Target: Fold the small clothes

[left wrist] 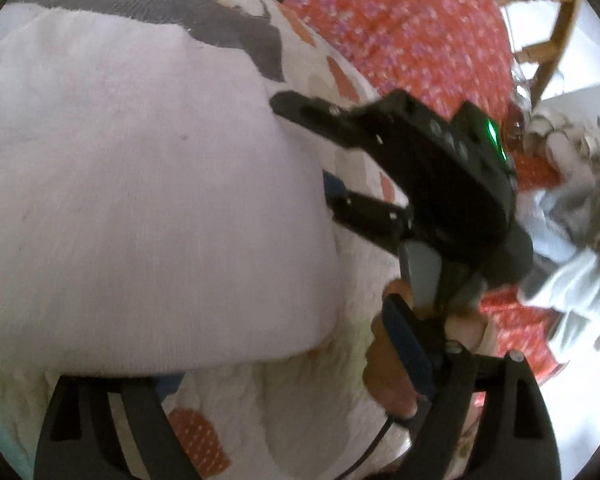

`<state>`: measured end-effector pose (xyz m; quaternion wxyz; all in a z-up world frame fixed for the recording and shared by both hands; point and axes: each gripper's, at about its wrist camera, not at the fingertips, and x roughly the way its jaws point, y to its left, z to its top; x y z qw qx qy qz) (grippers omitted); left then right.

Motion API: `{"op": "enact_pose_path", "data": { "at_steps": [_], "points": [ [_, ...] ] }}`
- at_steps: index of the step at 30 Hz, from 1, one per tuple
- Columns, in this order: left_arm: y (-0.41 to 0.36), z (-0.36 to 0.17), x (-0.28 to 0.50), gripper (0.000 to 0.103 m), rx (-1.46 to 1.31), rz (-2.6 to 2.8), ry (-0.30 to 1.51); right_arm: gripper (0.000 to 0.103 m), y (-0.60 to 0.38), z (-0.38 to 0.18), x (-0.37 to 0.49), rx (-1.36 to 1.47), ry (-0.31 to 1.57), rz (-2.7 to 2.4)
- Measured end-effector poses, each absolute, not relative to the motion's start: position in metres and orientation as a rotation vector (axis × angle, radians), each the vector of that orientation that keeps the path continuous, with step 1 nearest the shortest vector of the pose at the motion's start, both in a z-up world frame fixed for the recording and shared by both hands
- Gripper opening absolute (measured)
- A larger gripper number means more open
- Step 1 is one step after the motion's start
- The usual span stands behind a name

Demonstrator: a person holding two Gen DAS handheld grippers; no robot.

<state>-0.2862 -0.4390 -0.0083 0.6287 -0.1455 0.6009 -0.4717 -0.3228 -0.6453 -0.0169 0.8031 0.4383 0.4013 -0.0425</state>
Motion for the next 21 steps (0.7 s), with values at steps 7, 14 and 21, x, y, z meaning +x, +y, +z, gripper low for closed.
{"op": "enact_pose_path", "data": {
  "at_steps": [7,14,21],
  "points": [
    [-0.439,-0.01,-0.284,0.007,-0.245,-1.048,1.421,0.018,-0.631,-0.003,-0.321,0.881,0.866,-0.147],
    [-0.381,0.044,-0.264,0.007,-0.329,-1.055,1.292,0.017,-0.59,0.058,-0.313,0.784,0.788,-0.171],
    [-0.281,0.059,-0.206,0.007,-0.487,-0.913,1.205,0.017,-0.507,0.112,-0.226,0.597,0.841,-0.09]
  ]
}}
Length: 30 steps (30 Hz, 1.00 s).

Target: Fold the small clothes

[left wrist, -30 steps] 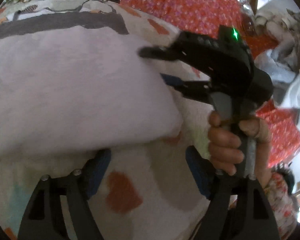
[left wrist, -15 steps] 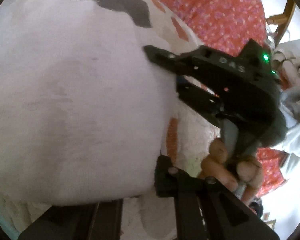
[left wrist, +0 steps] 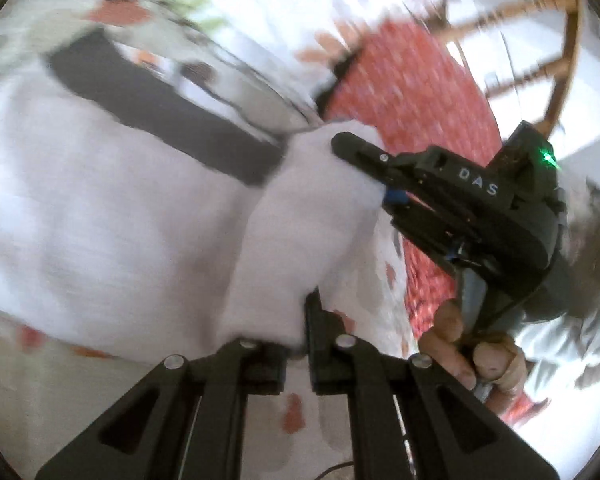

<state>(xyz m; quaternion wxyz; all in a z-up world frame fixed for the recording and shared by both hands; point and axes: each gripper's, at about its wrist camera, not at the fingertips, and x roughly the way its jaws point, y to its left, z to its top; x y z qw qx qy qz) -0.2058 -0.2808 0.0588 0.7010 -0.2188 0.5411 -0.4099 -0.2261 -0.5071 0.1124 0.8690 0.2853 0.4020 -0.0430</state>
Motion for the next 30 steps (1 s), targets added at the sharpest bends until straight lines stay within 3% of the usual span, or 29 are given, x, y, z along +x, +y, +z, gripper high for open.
{"op": "enact_pose_path", "data": {
  "at_steps": [6,14,17,20,24,28,30],
  "points": [
    [-0.192,0.038,-0.171,0.007,-0.554,-0.78,1.203,0.016,-0.41,0.103,-0.144,0.47,0.951,0.008],
    [-0.144,0.003,-0.137,0.009,-0.765,-0.679,1.334,0.016,-0.335,0.054,-0.074,0.347,1.092,-0.017],
    [-0.122,0.006,-0.13,0.016,-0.836,-0.666,1.347,0.016,-0.33,0.047,-0.063,0.357,1.111,-0.047],
    [-0.1,0.01,-0.121,0.016,-0.884,-0.626,1.329,0.017,-0.33,0.046,-0.053,0.38,1.114,-0.069],
    [-0.075,0.021,-0.113,0.032,-0.885,-0.483,1.26,0.017,-0.327,0.046,-0.041,0.392,1.116,-0.105],
    [-0.051,0.029,-0.102,0.032,-0.936,-0.411,1.202,0.022,-0.32,0.045,-0.033,0.418,1.115,-0.082],
    [-0.039,0.033,-0.1,0.038,-0.961,-0.389,1.176,0.024,-0.317,0.045,-0.03,0.49,1.113,0.002]
  ]
}}
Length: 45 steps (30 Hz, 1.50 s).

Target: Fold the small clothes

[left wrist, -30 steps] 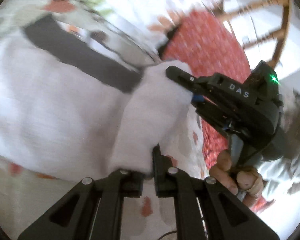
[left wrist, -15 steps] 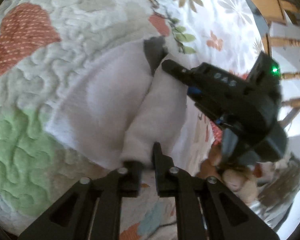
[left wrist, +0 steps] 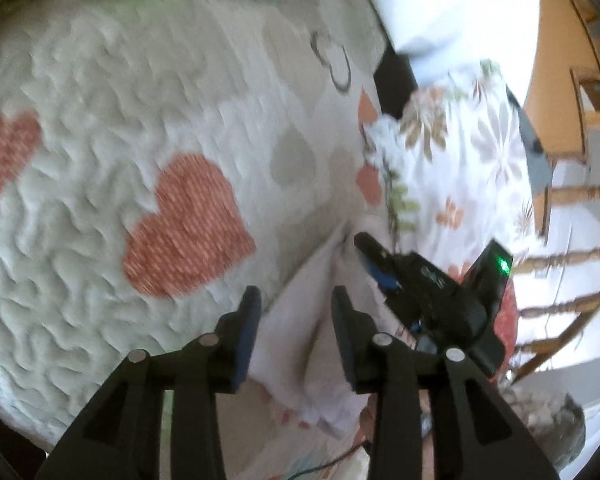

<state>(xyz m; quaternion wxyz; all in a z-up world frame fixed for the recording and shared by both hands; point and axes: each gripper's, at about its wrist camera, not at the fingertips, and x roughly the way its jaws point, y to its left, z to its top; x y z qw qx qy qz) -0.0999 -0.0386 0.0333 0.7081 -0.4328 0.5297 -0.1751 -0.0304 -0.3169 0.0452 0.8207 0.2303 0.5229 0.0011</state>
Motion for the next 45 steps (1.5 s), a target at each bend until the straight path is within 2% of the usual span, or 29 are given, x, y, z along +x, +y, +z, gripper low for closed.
{"op": "enact_pose_path", "data": {
  "at_steps": [2,8,14,21,29,31,33,35,36,40,45],
  "points": [
    [-0.029,0.035,-0.098,0.039,-0.984,-0.369,1.155,0.024,-0.312,0.051,-0.031,0.579,1.108,0.112],
    [-0.012,0.041,-0.099,0.044,-0.975,-0.346,1.125,0.027,-0.31,0.082,-0.059,0.468,1.047,0.074],
    [-0.014,0.046,-0.102,0.044,-0.956,-0.368,1.125,0.027,-0.299,0.06,-0.083,0.345,1.105,-0.008],
    [-0.017,0.05,-0.101,0.047,-0.907,-0.349,1.109,0.029,-0.262,0.026,-0.082,0.397,1.191,0.143],
    [-0.035,0.044,-0.097,0.05,-0.809,-0.368,1.15,0.029,-0.301,0.058,-0.145,0.484,1.111,0.179],
    [-0.045,0.041,-0.096,0.054,-0.78,-0.39,1.172,0.032,-0.327,0.073,-0.168,0.484,1.057,0.122],
    [-0.059,0.039,-0.094,0.06,-0.72,-0.416,1.199,0.048,-0.356,0.082,-0.19,0.496,1.003,0.053],
    [-0.073,0.037,-0.092,0.064,-0.662,-0.444,1.21,0.06,-0.392,0.081,-0.21,0.552,0.964,-0.034],
    [-0.082,0.036,-0.09,0.067,-0.627,-0.461,1.213,0.062,-0.404,0.078,-0.215,0.585,0.962,-0.058],
    [-0.106,0.029,-0.084,0.071,-0.486,-0.476,1.21,0.062,-0.448,0.045,-0.227,0.733,0.967,-0.119],
    [-0.115,0.017,-0.08,0.073,-0.418,-0.442,1.226,0.062,-0.457,0.005,-0.224,0.9,0.956,-0.078]
  ]
}}
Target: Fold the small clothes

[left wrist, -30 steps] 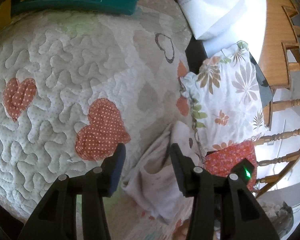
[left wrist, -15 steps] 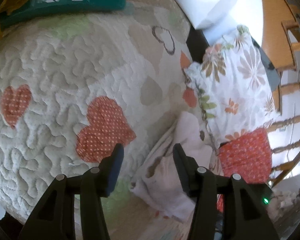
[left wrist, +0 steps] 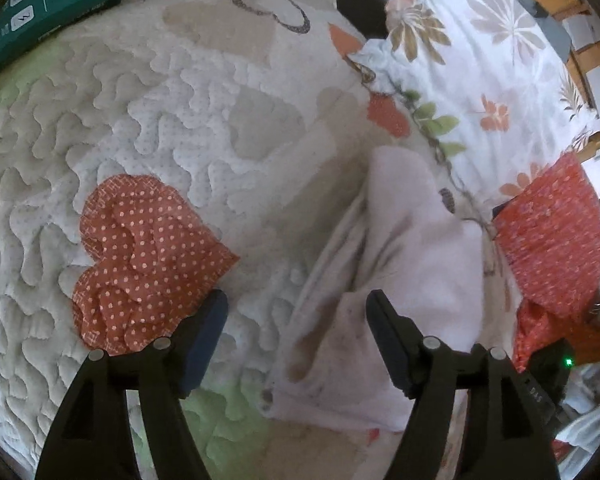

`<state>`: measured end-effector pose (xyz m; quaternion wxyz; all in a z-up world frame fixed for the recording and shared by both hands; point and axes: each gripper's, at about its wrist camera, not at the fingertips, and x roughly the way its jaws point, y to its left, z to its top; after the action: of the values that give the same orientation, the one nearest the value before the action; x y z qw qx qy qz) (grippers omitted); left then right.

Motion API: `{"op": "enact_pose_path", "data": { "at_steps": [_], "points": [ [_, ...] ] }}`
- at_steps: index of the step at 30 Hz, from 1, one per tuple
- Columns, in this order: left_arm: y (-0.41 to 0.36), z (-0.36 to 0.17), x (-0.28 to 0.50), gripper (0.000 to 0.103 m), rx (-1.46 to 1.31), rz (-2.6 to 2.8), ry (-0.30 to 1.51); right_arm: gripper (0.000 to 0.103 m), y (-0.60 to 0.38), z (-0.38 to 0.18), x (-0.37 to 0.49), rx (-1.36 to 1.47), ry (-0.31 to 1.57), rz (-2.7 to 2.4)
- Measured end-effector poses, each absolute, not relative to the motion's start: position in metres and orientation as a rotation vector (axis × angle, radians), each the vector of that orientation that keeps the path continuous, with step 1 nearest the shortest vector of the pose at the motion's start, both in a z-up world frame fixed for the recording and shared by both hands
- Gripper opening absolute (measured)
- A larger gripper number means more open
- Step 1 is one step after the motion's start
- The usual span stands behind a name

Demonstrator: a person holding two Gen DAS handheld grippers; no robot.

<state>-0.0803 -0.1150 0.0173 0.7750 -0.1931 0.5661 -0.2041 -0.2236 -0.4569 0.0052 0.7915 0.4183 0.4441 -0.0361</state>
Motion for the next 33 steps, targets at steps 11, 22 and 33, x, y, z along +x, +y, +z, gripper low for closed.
{"op": "enact_pose_path", "data": {
  "at_steps": [11,22,33],
  "points": [
    [-0.143,0.017,-0.09,0.07,-0.243,-0.434,1.221,0.055,-0.44,-0.017,-0.209,1.011,0.902,0.008],
    [-0.176,0.019,-0.138,0.037,-0.224,-0.563,1.304,0.036,-0.458,0.014,-0.253,0.891,0.915,-0.053],
    [-0.116,0.055,-0.129,0.052,-0.348,-0.4,1.147,0.046,-0.444,0.078,-0.251,0.663,0.835,-0.158]
  ]
}}
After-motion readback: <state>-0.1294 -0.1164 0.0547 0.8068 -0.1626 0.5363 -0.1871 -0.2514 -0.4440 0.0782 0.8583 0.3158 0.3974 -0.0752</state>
